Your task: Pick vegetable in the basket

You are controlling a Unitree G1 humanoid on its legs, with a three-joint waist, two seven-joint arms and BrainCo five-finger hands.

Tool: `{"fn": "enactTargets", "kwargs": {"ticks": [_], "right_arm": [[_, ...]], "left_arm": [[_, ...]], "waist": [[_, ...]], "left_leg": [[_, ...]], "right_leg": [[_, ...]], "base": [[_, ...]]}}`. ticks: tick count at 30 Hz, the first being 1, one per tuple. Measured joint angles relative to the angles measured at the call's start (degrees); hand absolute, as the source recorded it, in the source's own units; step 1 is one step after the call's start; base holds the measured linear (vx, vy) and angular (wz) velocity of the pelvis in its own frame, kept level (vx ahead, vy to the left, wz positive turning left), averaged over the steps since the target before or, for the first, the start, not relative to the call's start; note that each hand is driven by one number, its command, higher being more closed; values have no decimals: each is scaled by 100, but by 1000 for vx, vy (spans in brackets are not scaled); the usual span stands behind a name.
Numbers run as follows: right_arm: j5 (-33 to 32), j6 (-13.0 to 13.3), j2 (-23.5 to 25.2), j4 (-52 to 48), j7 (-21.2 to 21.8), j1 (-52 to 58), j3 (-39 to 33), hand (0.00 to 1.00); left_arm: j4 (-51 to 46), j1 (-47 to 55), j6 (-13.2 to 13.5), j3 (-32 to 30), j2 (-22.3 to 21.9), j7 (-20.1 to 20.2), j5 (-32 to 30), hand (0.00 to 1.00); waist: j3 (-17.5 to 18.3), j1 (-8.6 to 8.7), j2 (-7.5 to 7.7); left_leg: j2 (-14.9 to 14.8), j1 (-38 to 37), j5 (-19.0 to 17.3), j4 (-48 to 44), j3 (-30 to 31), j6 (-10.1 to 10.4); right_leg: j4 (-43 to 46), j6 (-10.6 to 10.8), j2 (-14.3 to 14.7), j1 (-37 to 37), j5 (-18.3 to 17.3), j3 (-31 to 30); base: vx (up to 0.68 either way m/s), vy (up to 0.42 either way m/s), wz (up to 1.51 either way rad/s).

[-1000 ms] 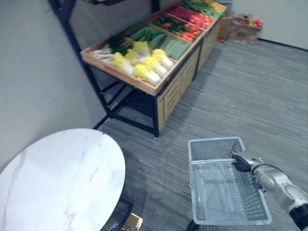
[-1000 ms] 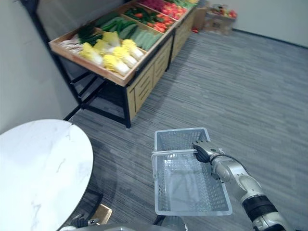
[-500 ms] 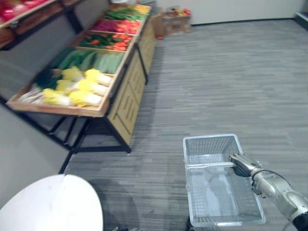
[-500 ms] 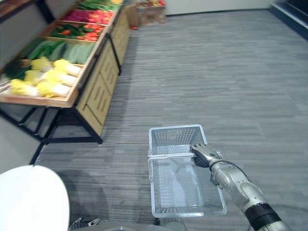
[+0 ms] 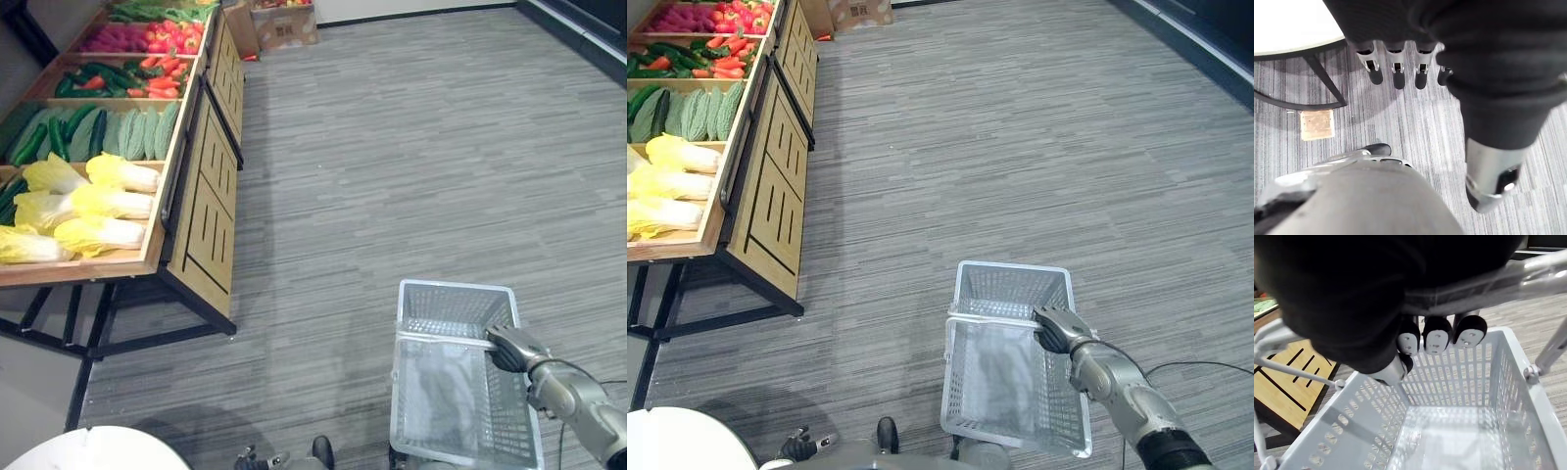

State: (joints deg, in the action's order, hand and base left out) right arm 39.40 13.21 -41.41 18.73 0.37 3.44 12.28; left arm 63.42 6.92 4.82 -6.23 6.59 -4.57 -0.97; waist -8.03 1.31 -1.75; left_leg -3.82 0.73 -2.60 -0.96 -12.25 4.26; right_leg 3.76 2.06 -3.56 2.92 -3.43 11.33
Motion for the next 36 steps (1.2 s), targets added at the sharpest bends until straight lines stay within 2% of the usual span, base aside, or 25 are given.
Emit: {"fn": "enactTargets", "kwargs": {"ticks": [3, 6, 7, 9, 11, 12, 13, 15, 17, 18, 19, 20, 21, 22, 23, 24, 25, 26, 27, 29, 30, 31, 32, 33, 36], "right_arm": [[3, -1, 219, 100, -5, 45, -73, 100], [3, -9, 470, 247, -35, 80, -257, 100], [2, -19, 525, 249, -72, 85, -329, 100], [7, -23, 601, 250, -117, 106, -449, 100], [8, -26, 655, 252, -133, 202, -489, 100], [8, -27, 678, 253, -155, 232, -523, 100], [7, -25, 685, 288, -174, 244, -522, 100], [3, -16, 693, 425, -187, 212, -528, 100], [3, -30, 693, 506, -195, 113, -562, 100], [1, -51, 697, 518, -214, 87, -624, 100], [1, -59, 697, 528, -229, 91, -647, 100], [2, -75, 713, 529, -236, 103, -740, 100], [2, -106, 759, 528, -243, 130, -803, 100], [4, -132, 796, 527, -257, 145, -834, 100], [4, -175, 884, 536, -262, 219, -964, 100], [5, -248, 919, 581, -274, 222, -1058, 100], [4, -266, 933, 588, -269, 210, -1097, 100], [4, -273, 927, 642, -237, 196, -1114, 100], [5, -277, 928, 651, -230, 198, -1111, 100], [1, -284, 921, 654, -225, 275, -1118, 100], [1, -292, 912, 654, -224, 348, -1120, 100], [1, -297, 855, 654, -226, 445, -1101, 100], [1, -307, 844, 659, -226, 469, -1101, 100], [0, -338, 843, 678, -230, 514, -1088, 100], [-13, -396, 852, 690, -241, 657, -1093, 100]], "left_arm": [[-5, 0, 1, 152, 50, -8, -19, 0], [3, -14, 1, 278, 91, -18, -47, 0], [31, -12, 0, 342, 109, -18, -66, 0], [59, 30, -11, 506, 245, -14, -226, 0], [61, 55, -38, 607, 333, -17, -265, 0], [58, 48, -45, 620, 344, -22, -264, 0], [56, 9, -54, 648, 356, -24, -264, 0], [32, -241, -57, 718, 373, -60, -255, 0], [-95, -544, -56, 758, 388, -132, -252, 0], [-291, -754, -46, 785, 417, -186, -238, 0], [-387, -873, -44, 809, 447, -200, -235, 0], [-610, -1136, -37, 812, 506, -224, -206, 0], [-815, -1344, -25, 827, 509, -286, -190, 0], [-898, -1428, -13, 838, 517, -328, -175, 0], [-1056, -1547, 8, 857, 526, -401, -149, 0], [-1180, -1584, 12, 896, 436, -427, -140, 0], [-1244, -1575, 15, 925, 401, -432, -140, 0], [-1346, -1565, 23, 931, 287, -447, -139, 0], [-1366, -1558, 24, 942, 242, -452, -139, 0], [-1360, -1558, 19, 1074, 174, -458, -118, 0], [-1355, -1541, 14, 1091, 136, -462, -25, 0], [-1354, -1441, 12, 1091, 69, -473, 47, 0], [-1345, -1437, 13, 1091, 56, -473, 59, 0], [-1270, -1392, 6, 1082, 51, -475, 62, 0], [-839, -1311, 1, 913, 69, -527, 67, 0]], "waist": [[9, -8, 33], [13, 5, 54], [7, 1, 54], [-5, 7, 223], [14, 21, 287], [20, 38, 314], [6, 58, 322], [-26, 205, 274], [-140, 306, 218], [-198, 329, 162], [-230, 328, 183], [-301, 328, 255], [-315, 331, 301], [-328, 349, 333], [-321, 435, 352], [-286, 467, 177], [-266, 462, 140], [-230, 450, 19], [-220, 434, -13], [-213, 463, -25], [-217, 457, -18], [-271, 404, 69], [-275, 353, 63], [-277, 267, 54], [-304, 131, 95]], "left_leg": [[170, -104, -126, -3, -145, -184], [320, -234, -322, -15, -223, -329], [337, -349, -442, -19, -253, -408], [465, -651, -679, -35, -280, -527], [536, -860, -808, -31, -259, -633], [551, -956, -863, -29, -219, -694], [557, -1021, -889, -39, -160, -769], [430, -1029, -995, -135, 73, -783], [283, -1107, -994, -119, 217, -698], [209, -1133, -1045, -112, 337, -600], [188, -1177, -1070, -104, 382, -558], [151, -1258, -1153, -97, 520, -424], [134, -1351, -1236, -59, 689, -291], [119, -1431, -1291, -13, 795, -212], [22, -1626, -1455, 10, 998, -62], [-159, -1680, -1520, -119, 1121, 6], [-230, -1654, -1501, -283, 1160, 24], [-401, -1510, -1435, -737, 1171, 99], [-477, -1374, -1359, -1027, 1169, 188], [-629, -845, -733, -2269, 1200, 509], [-701, -553, -212, -2881, 1198, 712], [-837, -118, 609, -3908, 1092, 791], [-941, 72, 562, -4379, 963, 771], [-1165, 430, 333, -5204, 598, 591], [-1419, 1201, -220, -5651, -242, 11]], "right_leg": [[456, 136, -212, 165, -170, -158], [1410, 266, -425, 551, -323, -290], [2103, 266, -482, 815, -323, -366], [3313, 186, -704, 1148, -278, -385], [4087, -115, -896, 1423, -34, -354], [4366, -91, -963, 1535, 54, -335], [4558, -78, -999, 1623, -109, -286], [4257, -59, -931, 1769, -554, -113], [3306, -10, -805, 1825, -521, -60], [2362, 181, -757, 1881, -347, -116], [1918, 268, -759, 1885, -230, -169], [1006, 362, -787, 1883, 137, -291], [401, 448, -862, 1864, 311, -372], [327, 479, -899, 1855, 327, -391], [506, 542, -944, 1826, 592, -420], [1102, 585, -867, 1956, 706, -386], [1409, 570, -846, 2021, 699, -387], [1847, 321, -774, 2077, 377, -266], [1983, 246, -755, 2054, 241, -193], [2169, 122, -759, 1751, -143, 68], [2100, 83, -758, 1517, -253, 165], [1866, -15, -747, 1084, -397, 273], [1783, -27, -728, 905, -450, 294], [1555, -57, -667, 511, -487, 359], [788, -50, -621, -460, -503, 666]], "base": [[76, 193, -14], [61, 209, -20], [23, 140, -15], [19, 170, -12], [97, 95, -1], [187, 58, 4], [224, 24, 17], [280, -6, 43], [325, -60, 55], [358, -109, 58], [391, -170, 59], [420, -230, 64], [427, -264, 74], [554, -418, 89], [597, -461, 84], [611, -469, 73], [518, -388, 38], [404, -314, 16], [521, -396, 26], [491, -343, 42], [538, -335, 42], [610, -352, 28], [462, -244, 13], [444, -201, 5], [396, -112, 28]]}}
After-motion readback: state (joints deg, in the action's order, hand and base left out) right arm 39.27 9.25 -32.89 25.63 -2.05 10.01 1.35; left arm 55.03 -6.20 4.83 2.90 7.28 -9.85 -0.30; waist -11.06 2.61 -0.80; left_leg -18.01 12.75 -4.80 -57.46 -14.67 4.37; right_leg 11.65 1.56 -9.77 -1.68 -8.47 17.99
